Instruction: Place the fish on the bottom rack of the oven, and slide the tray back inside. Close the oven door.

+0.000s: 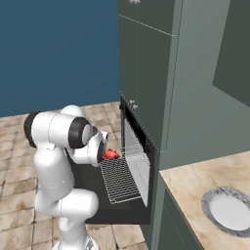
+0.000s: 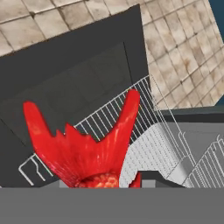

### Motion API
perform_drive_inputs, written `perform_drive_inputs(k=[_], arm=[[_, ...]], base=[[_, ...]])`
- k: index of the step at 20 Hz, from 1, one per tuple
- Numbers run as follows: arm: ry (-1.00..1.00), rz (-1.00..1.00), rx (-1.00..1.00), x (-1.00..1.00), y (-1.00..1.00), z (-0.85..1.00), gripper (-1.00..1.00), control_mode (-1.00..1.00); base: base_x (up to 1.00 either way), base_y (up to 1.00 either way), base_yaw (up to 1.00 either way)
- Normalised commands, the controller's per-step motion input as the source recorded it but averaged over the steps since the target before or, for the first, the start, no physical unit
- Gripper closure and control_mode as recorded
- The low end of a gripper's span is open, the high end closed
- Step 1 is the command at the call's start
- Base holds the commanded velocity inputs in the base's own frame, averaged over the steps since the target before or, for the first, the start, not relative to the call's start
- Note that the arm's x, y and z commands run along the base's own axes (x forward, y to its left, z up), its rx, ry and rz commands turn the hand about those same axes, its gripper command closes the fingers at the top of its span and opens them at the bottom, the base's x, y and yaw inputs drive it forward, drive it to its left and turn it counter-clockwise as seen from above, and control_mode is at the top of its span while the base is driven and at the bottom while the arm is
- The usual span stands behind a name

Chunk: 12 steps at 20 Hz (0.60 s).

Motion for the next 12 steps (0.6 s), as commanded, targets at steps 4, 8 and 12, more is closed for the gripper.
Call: perform_drive_inputs(k=[4, 8, 12], arm=[[0.0, 0.0, 0.0, 0.47, 0.0, -0.38, 1.0, -1.0], [0.0, 0.0, 0.0, 0.51, 0.0, -0.4, 1.0, -1.0], [0.01, 0.0, 0.0, 0.52, 0.0, -0.35, 1.0, -1.0]], base=[[0.0, 0.0, 0.0], [0.0, 0.0, 0.0], [0.0, 0.0, 0.0]])
